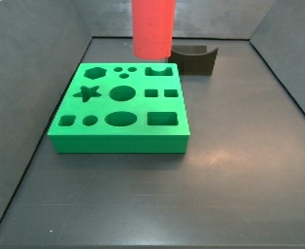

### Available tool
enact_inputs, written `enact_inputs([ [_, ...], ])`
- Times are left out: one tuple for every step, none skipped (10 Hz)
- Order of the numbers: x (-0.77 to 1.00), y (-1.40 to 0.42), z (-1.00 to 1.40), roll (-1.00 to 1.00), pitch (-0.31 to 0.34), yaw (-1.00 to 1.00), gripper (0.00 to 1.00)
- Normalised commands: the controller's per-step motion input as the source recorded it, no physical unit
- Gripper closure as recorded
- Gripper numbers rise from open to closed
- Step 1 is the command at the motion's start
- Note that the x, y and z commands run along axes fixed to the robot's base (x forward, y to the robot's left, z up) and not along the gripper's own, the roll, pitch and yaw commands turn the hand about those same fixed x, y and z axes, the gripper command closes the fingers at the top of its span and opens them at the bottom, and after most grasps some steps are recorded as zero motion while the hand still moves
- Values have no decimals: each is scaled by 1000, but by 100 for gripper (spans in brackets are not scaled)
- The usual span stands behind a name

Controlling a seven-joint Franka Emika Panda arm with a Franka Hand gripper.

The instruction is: Insert the oval object.

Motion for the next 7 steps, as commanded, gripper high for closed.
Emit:
enact_inputs([
  [-506,-157,-549,196,-136,0,100],
  [-866,-217,-609,334,-124,154,100],
  [-794,-291,-671,306,-113,111,100],
  [-454,-403,-829,261,-47,0,100],
  [-160,-294,-946,194,-19,0,100],
  [-166,-189,-731,16,-83,0,100],
  [-9,-60,-606,0,0,0,100],
])
